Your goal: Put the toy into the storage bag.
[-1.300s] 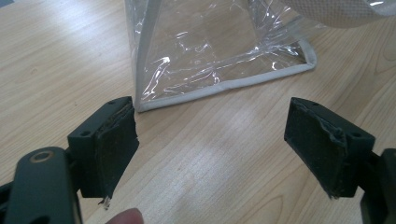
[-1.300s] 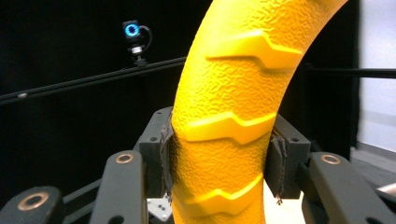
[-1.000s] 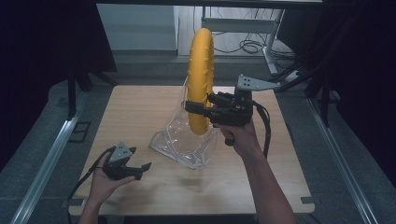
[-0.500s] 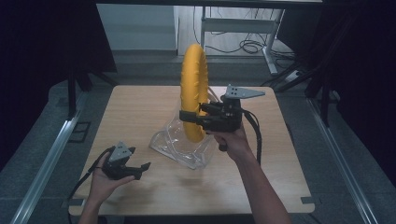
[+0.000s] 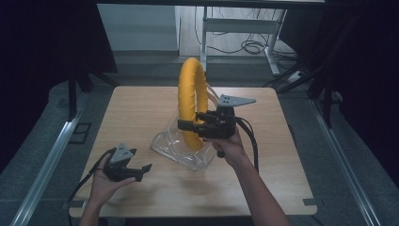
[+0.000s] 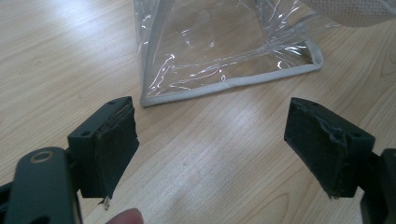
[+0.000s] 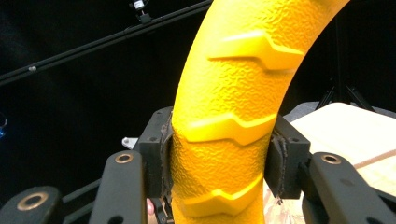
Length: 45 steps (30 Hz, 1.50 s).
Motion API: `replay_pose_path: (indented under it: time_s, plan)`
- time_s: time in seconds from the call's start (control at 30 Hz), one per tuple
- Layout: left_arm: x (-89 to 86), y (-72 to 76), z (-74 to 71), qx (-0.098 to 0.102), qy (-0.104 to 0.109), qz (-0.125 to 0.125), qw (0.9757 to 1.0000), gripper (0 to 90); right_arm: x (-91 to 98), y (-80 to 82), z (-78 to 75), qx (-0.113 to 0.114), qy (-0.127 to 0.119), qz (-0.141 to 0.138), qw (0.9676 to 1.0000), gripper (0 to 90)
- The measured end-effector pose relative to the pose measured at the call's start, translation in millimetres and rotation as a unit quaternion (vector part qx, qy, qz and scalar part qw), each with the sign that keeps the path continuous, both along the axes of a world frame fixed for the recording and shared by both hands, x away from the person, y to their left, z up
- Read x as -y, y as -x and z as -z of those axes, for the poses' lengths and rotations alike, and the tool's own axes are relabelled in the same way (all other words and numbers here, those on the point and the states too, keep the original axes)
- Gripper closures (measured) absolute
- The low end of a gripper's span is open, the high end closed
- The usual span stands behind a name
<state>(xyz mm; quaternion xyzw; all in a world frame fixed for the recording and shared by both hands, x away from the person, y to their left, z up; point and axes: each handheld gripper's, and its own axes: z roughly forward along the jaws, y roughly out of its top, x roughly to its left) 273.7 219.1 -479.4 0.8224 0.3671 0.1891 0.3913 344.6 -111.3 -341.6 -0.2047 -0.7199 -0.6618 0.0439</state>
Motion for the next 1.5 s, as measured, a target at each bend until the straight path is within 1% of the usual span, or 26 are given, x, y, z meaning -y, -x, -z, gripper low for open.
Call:
replay_pose_path:
  time_s: [0.2, 0.23, 0.27, 0.4, 0.43, 0.5, 0.57, 0.7, 0.93, 0.97, 1.17, 1.2, 1.23, 1.33, 1.37, 1.5]
  plan:
    - [0.1, -0.2, 0.4, 0.000, -0.001, 0.001, 1.0000, 17.1, -2.3, -1.7, 9.0, -0.008, 0.004, -0.003, 1.0000, 50.3]
    - [0.0, -0.2, 0.3, 0.001, 0.000, 0.001, 1.0000, 17.1, -2.8, -1.5, 10.3, -0.013, 0.004, -0.004, 0.9999, 50.2]
    - [0.0, 0.1, 0.3, 0.000, 0.000, 0.000, 1.0000, 17.1, -3.6, -2.4, 13.6, -0.010, 0.006, -0.004, 0.9999, 50.3]
    - [-0.1, 0.2, 0.1, 0.000, 0.000, 0.000, 1.0000, 17.1, -4.4, -2.3, 17.4, -0.014, 0.007, -0.005, 0.9999, 50.3]
    - [-0.1, 0.1, 0.3, 0.000, 0.000, 0.000, 1.0000, 17.1, -4.9, -2.0, 19.3, -0.019, 0.008, -0.006, 0.9998, 50.2]
    - [-0.1, 0.0, 0.5, 0.000, 0.000, 0.000, 1.0000, 17.1, -4.9, -2.3, 20.6, -0.017, 0.009, -0.007, 0.9998, 50.2]
    - [0.2, 0.1, 0.6, 0.000, 0.000, 0.000, 1.0000, 17.1, -4.9, -2.4, 22.8, -0.022, 0.009, -0.007, 0.9997, 50.2]
    - [0.3, 0.1, 0.8, 0.000, 0.000, 0.000, 1.0000, 17.1, -5.0, -2.3, 27.1, -0.023, 0.009, -0.008, 0.9997, 50.2]
    - [0.1, 0.0, 1.0, 0.000, -0.001, 0.000, 1.0000, 17.1, -2.9, -3.3, 36.2, -0.038, 0.009, -0.010, 0.9992, 50.1]
    - [0.2, 0.0, 1.0, 0.000, -0.001, 0.000, 1.0000, 17.1, -2.9, -4.1, 39.3, -0.040, 0.011, -0.010, 0.9991, 50.1]
    - [0.4, -0.1, 1.5, -0.001, -0.001, 0.000, 1.0000, 17.1, -3.8, -6.8, 45.9, -0.047, 0.017, -0.012, 0.9987, 50.0]
    - [0.3, 0.0, 1.5, -0.001, -0.001, 0.000, 1.0000, 17.1, -4.3, -7.8, 48.7, -0.052, 0.020, -0.013, 0.9983, 49.9]
    - [0.3, 0.0, 1.5, -0.001, -0.001, 0.000, 1.0000, 17.1, -4.3, -7.8, 48.7, -0.052, 0.020, -0.013, 0.9983, 49.9]
    - [0.1, 0.1, 1.4, -0.001, -0.001, 0.000, 1.0000, 17.1, -4.3, -10.3, 54.9, -0.061, 0.024, -0.013, 0.9977, 49.7]
    - [0.0, 0.1, 1.4, -0.001, -0.002, 0.000, 1.0000, 17.1, -4.2, -11.0, 57.9, -0.064, 0.029, -0.011, 0.9975, 49.7]
    - [0.2, 0.2, 1.5, -0.002, -0.003, 0.001, 1.0000, 17.1, -2.2, -12.0, 59.0, -0.064, 0.027, -0.008, 0.9975, 49.3]
